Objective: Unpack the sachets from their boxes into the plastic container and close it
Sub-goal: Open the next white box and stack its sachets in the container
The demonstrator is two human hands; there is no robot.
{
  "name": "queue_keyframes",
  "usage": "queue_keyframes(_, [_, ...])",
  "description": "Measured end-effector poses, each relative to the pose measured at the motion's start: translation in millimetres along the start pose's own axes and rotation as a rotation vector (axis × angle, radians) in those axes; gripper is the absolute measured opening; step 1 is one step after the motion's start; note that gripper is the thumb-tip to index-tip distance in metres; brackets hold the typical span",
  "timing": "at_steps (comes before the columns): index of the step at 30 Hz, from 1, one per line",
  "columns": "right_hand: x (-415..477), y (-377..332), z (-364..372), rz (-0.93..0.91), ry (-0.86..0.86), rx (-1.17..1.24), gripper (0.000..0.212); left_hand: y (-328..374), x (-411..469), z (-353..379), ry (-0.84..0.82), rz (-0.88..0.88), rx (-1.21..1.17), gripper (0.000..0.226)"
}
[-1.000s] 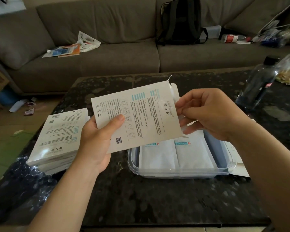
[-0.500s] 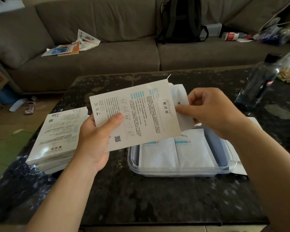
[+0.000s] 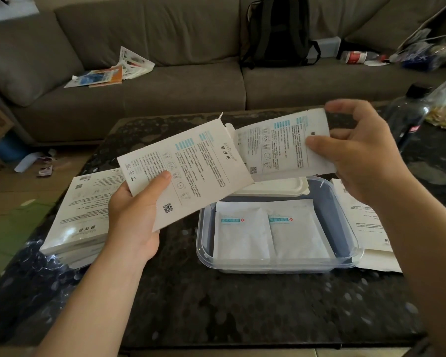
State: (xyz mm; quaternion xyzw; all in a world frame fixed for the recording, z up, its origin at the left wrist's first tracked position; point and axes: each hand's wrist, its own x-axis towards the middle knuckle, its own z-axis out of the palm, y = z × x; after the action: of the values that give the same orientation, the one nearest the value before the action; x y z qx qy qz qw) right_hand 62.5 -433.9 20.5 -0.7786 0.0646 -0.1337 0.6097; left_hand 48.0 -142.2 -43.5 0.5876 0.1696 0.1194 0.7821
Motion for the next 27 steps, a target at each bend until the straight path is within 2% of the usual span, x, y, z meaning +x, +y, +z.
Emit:
queue_keyframes(1, [-1, -1, -1, -0.003, -0.011, 0.037, 0.044, 0, 0, 1, 0.014, 0.005, -0.005, 0.024])
queue_keyframes(4, [-4, -7, -6, -0.014, -0.089, 0.128, 0.014, -1, -1, 2, 0.043, 0.03, -0.003, 0.024])
queue_keyframes(6, [-6, -10, -9, 0.011, -0.171, 0.213, 0.035, -1, -2, 3, 0.052, 0.053, 0.019, 0.023])
queue_keyframes(8, [-9, -15, -13, 0.018, -0.256, 0.226, 0.043, -2, -2, 3, 0.05, 0.065, 0.031, 0.023])
queue_keyframes(9, [-9, -16, -15, -0.018, -0.287, 0.17, 0.039, -2, -2, 4, 0.049, 0.068, 0.036, 0.023])
queue_keyframes(12, [-11, -16, -17, -0.202, -0.267, -0.132, 0.008, -3, -2, 3, 0.065, 0.082, 0.061, 0.024])
queue_keyframes(13, [-11, -16, -17, -0.238, -0.237, -0.213, 0.006, -3, -2, 2, 0.069, 0.09, 0.068, 0.024])
queue_keyframes(16, [-12, -19, -16, -0.204, -0.176, -0.312, 0.016, -4, -3, 3, 0.074, 0.114, 0.062, 0.024])
queue_keyframes(23, [-5, -1, -4, 0.017, -0.449, -0.599, 0.023, -4, -2, 2, 0.069, 0.116, 0.046, 0.023])
queue_keyframes(27, [6, 21, 9, 0.038, -0.435, -0.761, 0.025, -5, -2, 2, 0.054, 0.111, 0.054, 0.024])
